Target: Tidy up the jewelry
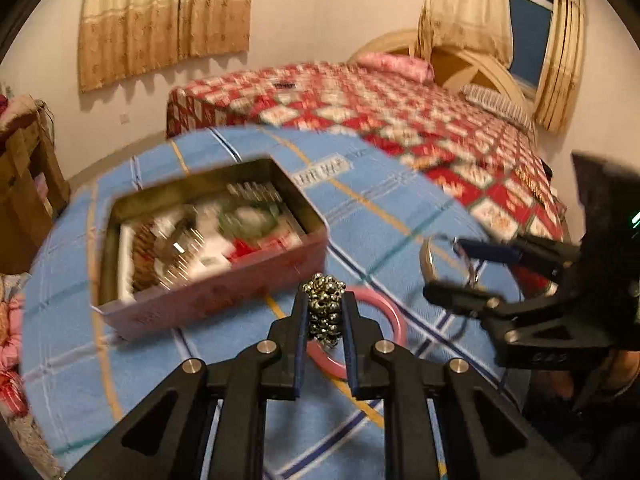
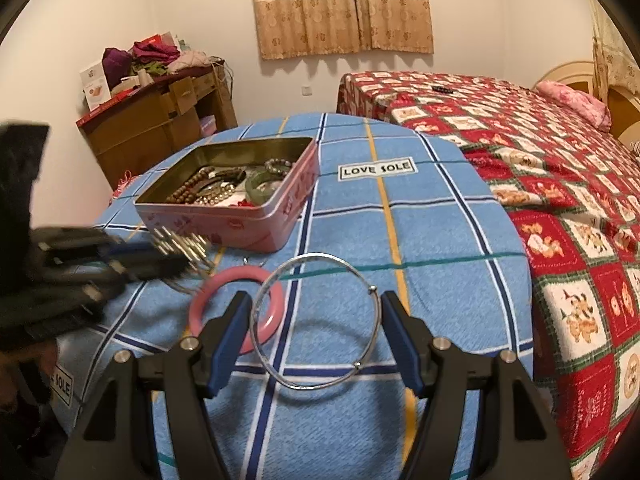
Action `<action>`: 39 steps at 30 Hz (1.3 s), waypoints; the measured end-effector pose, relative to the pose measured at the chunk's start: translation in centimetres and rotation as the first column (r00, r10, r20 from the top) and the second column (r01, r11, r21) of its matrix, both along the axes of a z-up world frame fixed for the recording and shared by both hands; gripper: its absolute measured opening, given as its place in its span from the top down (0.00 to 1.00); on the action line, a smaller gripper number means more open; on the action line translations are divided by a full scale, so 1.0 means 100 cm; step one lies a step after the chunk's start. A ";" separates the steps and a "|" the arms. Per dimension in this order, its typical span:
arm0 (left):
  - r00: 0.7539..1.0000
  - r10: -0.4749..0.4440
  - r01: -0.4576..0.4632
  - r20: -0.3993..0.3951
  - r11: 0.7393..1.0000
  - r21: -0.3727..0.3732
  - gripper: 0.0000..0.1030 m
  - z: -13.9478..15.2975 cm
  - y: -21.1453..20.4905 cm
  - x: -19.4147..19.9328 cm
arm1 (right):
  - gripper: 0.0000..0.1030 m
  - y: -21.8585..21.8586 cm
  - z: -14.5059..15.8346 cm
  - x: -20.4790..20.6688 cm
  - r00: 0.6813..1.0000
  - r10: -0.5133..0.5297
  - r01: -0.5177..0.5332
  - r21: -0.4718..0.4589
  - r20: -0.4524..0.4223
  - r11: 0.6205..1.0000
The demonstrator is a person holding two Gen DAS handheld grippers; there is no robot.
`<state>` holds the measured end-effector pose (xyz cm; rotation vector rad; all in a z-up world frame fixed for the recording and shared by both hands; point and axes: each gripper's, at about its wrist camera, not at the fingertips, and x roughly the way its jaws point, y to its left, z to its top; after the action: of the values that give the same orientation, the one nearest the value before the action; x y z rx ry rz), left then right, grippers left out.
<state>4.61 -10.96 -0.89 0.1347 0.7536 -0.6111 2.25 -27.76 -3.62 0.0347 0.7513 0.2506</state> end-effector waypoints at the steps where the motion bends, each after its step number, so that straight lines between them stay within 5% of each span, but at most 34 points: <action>1: 1.000 0.007 -0.007 0.015 1.000 -0.012 0.85 0.008 0.004 0.001 | 0.34 0.001 0.002 0.002 1.000 0.006 -0.006 -0.002 0.003 1.000; 6: 0.993 0.072 -0.071 0.096 0.997 -0.014 0.85 0.039 0.030 0.025 | 0.34 0.017 0.031 0.022 0.996 0.056 -0.054 -0.032 0.065 0.998; 14: 0.976 0.187 -0.189 0.115 0.982 0.006 0.85 0.030 0.055 0.081 | 0.34 0.048 0.055 0.084 0.988 0.113 -0.109 -0.044 0.106 0.993; 28: 0.974 0.209 -0.214 0.091 0.976 0.043 0.84 0.005 0.052 0.115 | 0.33 0.081 0.010 0.132 0.985 0.169 -0.170 -0.096 -0.017 0.981; 30: 0.972 0.217 -0.221 0.092 0.975 0.039 0.71 0.003 0.053 0.115 | 0.33 0.081 0.009 0.129 0.985 0.172 -0.173 -0.100 -0.019 0.980; 32: 0.969 0.226 -0.230 0.095 0.973 0.033 0.01 0.002 0.053 0.113 | 0.29 0.079 0.011 0.124 0.987 0.159 -0.159 -0.101 -0.004 0.982; 39: 0.964 0.238 -0.241 0.116 0.970 0.014 0.01 0.010 0.055 0.102 | 0.25 0.063 0.023 0.106 0.994 0.099 -0.093 -0.129 0.036 0.987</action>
<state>14.86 -5.43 0.14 0.1010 0.6560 -0.3590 12.80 -21.46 -1.35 -0.1279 0.7262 0.2936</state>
